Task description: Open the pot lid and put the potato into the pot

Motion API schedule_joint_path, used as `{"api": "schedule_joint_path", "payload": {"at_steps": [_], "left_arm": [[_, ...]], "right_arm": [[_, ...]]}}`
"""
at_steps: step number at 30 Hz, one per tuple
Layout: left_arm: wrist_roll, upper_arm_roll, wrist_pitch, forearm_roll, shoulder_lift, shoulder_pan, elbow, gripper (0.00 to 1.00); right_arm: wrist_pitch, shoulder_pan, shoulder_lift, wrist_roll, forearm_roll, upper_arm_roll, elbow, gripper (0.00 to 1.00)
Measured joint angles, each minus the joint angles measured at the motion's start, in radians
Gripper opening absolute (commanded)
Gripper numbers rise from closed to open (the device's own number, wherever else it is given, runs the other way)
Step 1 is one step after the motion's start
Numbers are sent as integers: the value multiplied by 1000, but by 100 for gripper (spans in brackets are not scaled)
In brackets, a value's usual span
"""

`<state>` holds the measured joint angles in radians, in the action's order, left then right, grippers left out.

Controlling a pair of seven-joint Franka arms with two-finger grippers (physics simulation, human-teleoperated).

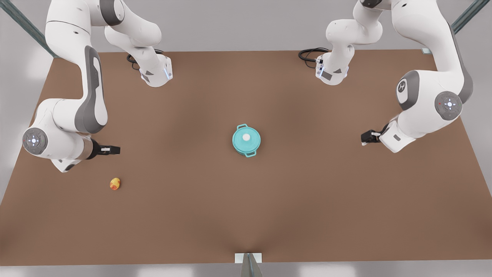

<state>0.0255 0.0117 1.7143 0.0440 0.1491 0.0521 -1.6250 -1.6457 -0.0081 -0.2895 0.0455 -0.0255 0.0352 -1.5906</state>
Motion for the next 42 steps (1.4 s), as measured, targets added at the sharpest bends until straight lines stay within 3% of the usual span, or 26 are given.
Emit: {"api": "schedule_joint_path", "payload": {"at_steps": [3, 5, 10, 15, 22, 42], "left_arm": [[5, 2, 38, 36, 11, 10, 4, 100], [0, 7, 55, 42, 31, 102, 8, 100], [-158, 12, 80, -12, 137, 697, 1, 100], [-396, 12, 234, -56, 292, 958, -74, 100], [-650, -29, 378, -94, 381, 906, -70, 100], [-985, -30, 588, -101, 459, 850, -87, 100]], "right_arm": [[-26, 0, 7, 5, 0, 0, -22, 100], [-71, 2, 90, 8, -1, 0, -183, 100], [-204, 0, 201, 14, 2, -1, -418, 100], [-338, -1, 190, 16, 27, 7, -512, 100], [-479, -116, 79, 18, 55, 18, -454, 100], [-819, -115, -223, 8, 67, 15, -334, 100]]}}
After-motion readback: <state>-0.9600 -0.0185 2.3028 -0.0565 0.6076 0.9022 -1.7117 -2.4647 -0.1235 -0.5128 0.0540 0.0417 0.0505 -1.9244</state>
